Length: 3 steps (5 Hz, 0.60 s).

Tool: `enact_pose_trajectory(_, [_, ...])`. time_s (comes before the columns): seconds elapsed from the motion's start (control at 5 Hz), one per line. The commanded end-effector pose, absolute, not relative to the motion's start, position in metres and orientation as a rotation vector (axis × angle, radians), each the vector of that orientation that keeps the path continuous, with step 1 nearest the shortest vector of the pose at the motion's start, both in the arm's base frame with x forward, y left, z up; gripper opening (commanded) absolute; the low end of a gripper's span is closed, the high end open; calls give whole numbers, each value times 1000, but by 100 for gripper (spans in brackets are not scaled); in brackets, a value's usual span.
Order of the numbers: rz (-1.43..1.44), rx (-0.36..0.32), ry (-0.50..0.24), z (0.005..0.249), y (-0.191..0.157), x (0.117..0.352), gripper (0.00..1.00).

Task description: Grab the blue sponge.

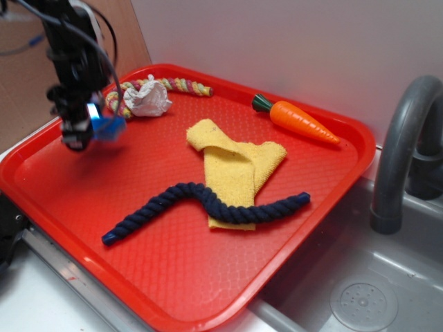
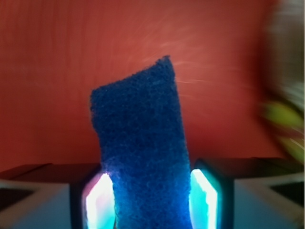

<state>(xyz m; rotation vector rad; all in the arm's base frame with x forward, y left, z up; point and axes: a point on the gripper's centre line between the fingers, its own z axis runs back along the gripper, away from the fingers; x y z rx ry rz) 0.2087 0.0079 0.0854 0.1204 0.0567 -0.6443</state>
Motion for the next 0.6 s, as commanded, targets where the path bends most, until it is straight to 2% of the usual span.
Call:
enact_pose_trajectory(0.0, [-174, -26, -34, 196, -23, 195, 0])
enact_pose_trajectory(0.2, [-131, -72, -124, 247, -33, 178, 0])
enact_pose_trajectory(0.4, [-178, -70, -184, 250, -27, 174, 0])
